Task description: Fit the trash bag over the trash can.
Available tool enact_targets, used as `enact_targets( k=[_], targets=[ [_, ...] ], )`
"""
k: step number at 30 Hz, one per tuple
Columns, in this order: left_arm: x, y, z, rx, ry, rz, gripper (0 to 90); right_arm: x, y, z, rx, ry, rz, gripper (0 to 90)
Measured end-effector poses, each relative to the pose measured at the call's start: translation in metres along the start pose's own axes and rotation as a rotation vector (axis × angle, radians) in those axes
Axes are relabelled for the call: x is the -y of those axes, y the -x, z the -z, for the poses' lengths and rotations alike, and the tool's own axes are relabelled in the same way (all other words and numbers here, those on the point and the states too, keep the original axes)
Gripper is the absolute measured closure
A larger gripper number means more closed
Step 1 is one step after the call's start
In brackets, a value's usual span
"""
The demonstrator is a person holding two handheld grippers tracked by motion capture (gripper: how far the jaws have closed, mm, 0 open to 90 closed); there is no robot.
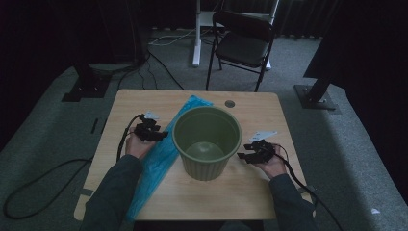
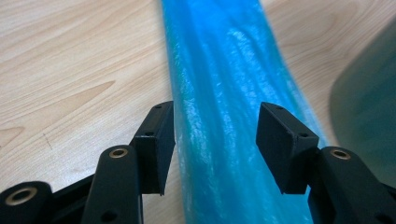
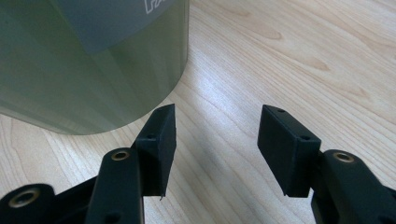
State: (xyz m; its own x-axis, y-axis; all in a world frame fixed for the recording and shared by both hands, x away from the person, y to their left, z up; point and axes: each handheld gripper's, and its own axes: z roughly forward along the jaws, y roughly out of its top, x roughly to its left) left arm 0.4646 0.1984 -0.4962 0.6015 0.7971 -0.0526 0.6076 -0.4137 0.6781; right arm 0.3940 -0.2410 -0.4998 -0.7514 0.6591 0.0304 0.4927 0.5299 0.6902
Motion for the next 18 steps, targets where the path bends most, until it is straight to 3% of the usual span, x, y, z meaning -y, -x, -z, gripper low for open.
enact_targets(
  k=[7, 13, 18],
  targets=[
    [-0.008, -0.006, -0.019, -0.024, -0.028, 0.031, 46.7, 0.000, 0.000, -0.001, -0.006, -0.003, 0.006, 46.1],
    [-0.012, -0.011, -0.037, -0.032, -0.048, 0.082, 46.5, -0.001, -0.002, -0.003, -0.013, -0.010, 0.014, 46.1],
    [-0.013, -0.006, -0.049, -0.027, -0.074, 0.077, 46.5, -0.001, -0.003, -0.004, -0.016, -0.013, 0.017, 46.1]
  ],
)
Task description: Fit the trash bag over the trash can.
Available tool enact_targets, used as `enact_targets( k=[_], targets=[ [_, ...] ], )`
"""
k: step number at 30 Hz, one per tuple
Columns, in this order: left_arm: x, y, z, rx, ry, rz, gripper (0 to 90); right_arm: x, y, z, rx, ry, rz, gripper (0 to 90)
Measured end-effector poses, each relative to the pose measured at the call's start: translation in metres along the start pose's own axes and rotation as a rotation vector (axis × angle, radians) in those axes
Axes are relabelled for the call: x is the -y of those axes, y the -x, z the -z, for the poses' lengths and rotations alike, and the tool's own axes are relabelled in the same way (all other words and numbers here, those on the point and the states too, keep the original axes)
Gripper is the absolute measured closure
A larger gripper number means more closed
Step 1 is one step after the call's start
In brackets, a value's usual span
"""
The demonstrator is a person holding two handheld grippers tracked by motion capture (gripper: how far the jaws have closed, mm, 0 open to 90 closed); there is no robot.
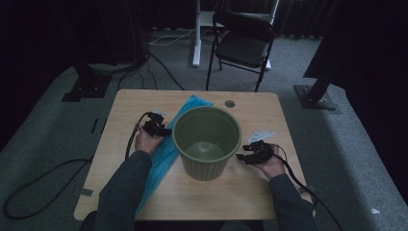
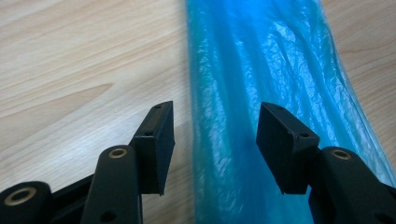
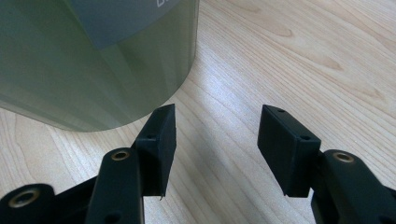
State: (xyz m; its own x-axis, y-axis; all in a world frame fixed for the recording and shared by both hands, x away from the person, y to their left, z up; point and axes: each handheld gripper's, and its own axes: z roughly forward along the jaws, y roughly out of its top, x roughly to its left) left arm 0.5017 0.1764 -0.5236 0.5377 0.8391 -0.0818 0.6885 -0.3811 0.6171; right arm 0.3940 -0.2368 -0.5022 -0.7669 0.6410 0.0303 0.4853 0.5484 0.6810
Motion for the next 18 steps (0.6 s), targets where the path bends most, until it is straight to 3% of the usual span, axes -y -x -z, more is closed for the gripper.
enact_targets(
  k=[5, 9, 13, 18],
  targets=[
    [-0.001, 0.005, -0.005, -0.012, -0.002, 0.001, 47.0, 0.000, -0.001, 0.000, -0.003, -0.004, 0.002, 46.1],
    [-0.001, 0.009, -0.005, -0.048, -0.010, -0.037, 52.2, 0.000, -0.001, -0.001, -0.003, -0.007, 0.005, 46.2],
    [0.001, 0.012, -0.005, -0.065, -0.005, -0.055, 62.2, 0.000, -0.002, -0.001, -0.003, -0.011, 0.005, 46.3],
    [0.003, 0.009, -0.002, -0.050, 0.000, -0.049, 75.3, 0.000, -0.002, -0.002, -0.004, -0.014, 0.008, 46.5]
  ],
)
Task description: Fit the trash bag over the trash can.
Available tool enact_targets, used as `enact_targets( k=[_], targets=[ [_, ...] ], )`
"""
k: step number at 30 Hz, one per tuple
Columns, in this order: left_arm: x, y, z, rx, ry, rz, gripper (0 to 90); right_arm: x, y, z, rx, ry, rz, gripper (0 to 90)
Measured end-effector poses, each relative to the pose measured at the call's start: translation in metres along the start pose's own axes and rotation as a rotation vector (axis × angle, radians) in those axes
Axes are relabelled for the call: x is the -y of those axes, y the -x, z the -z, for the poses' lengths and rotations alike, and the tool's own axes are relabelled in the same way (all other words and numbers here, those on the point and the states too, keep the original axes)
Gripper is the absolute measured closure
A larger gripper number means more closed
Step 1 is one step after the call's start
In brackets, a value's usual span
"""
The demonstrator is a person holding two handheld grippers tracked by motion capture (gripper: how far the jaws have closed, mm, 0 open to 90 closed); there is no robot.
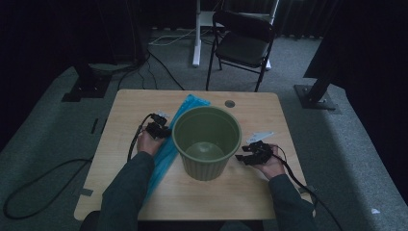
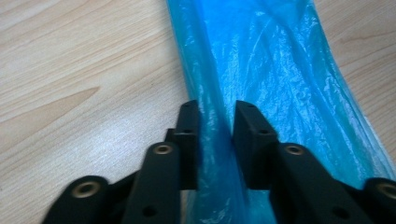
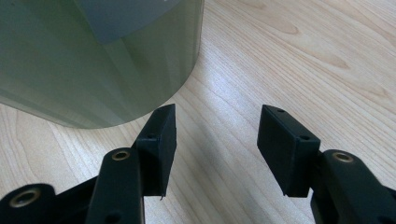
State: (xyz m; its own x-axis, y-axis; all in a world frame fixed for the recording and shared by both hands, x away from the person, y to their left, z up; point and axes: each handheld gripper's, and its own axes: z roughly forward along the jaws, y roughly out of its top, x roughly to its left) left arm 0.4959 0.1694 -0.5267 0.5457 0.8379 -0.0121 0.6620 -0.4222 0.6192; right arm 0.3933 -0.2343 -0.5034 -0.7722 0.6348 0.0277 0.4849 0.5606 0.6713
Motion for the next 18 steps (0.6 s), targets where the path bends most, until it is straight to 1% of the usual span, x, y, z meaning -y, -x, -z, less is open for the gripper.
enact_targets(
  k=[3, 4, 5, 8, 11, 12, 18],
  targets=[
    [0.0024, -0.0032, 0.0011, 0.028, 0.007, 0.010, 83.9, 0.0002, -0.0002, -0.0006, 0.000, -0.004, 0.005, 46.8],
    [0.0024, -0.0032, 0.0011, 0.028, 0.007, 0.010, 86.1, 0.0002, -0.0002, -0.0006, 0.000, -0.004, 0.005, 46.8],
    [0.0036, -0.0047, 0.0013, 0.047, 0.011, 0.021, 87.8, 0.0002, -0.0004, -0.0009, -0.003, -0.005, 0.006, 46.8],
    [0.0059, -0.0063, 0.0017, 0.061, 0.023, 0.037, 88.6, 0.0003, -0.0006, -0.0009, -0.005, -0.005, 0.007, 46.8],
    [0.0065, -0.0069, 0.0019, 0.066, 0.025, 0.046, 88.8, 0.0004, -0.0007, -0.0010, -0.006, -0.006, 0.006, 46.8],
    [0.0065, -0.0070, 0.0019, 0.067, 0.026, 0.055, 88.9, 0.0006, -0.0008, -0.0012, -0.007, -0.008, 0.006, 46.8],
    [0.0077, -0.0075, 0.0045, 0.068, 0.038, 0.054, 89.1, 0.0013, -0.0004, -0.0017, -0.005, -0.015, 0.004, 46.8]
  ],
)
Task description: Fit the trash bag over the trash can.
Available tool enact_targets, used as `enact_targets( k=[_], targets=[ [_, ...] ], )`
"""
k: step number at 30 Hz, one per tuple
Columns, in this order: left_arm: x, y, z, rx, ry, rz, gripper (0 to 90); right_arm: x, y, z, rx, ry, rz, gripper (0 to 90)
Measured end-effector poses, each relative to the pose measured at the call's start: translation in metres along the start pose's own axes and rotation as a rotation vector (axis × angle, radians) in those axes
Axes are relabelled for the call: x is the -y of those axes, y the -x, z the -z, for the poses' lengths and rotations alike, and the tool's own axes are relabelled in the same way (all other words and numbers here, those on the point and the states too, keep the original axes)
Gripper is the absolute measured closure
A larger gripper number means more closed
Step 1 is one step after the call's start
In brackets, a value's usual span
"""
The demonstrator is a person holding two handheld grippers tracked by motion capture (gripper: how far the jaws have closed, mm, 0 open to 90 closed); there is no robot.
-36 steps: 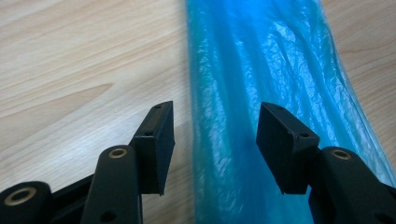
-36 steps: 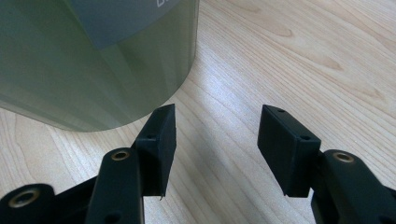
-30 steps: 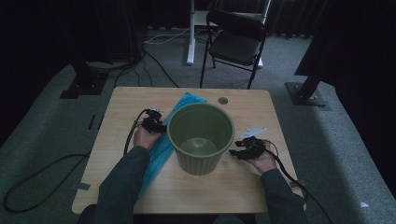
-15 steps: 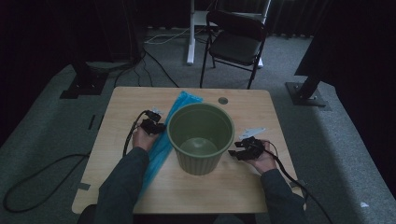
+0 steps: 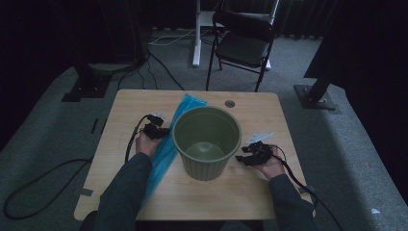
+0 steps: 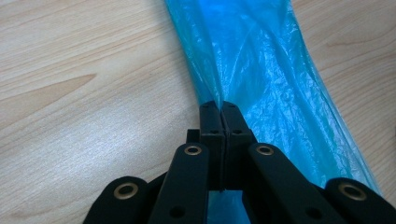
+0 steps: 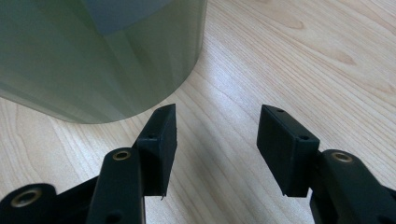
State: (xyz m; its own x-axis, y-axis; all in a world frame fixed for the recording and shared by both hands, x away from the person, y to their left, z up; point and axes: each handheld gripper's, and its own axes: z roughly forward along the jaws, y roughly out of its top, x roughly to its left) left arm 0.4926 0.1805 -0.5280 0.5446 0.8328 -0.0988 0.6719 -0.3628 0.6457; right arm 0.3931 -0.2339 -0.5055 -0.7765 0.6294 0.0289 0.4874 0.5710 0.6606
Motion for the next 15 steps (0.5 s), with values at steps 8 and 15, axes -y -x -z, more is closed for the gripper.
enact_targets(
  k=[8, 15],
  targets=[
    [-0.007, 0.000, 0.029, 0.003, 0.074, -0.054, 89.1, 0.000, 0.000, 0.001, -0.015, 0.004, -0.002, 50.8],
    [-0.009, -0.007, 0.062, 0.048, 0.166, -0.048, 89.1, 0.000, 0.000, 0.001, -0.014, 0.006, -0.001, 50.6]
  ],
)
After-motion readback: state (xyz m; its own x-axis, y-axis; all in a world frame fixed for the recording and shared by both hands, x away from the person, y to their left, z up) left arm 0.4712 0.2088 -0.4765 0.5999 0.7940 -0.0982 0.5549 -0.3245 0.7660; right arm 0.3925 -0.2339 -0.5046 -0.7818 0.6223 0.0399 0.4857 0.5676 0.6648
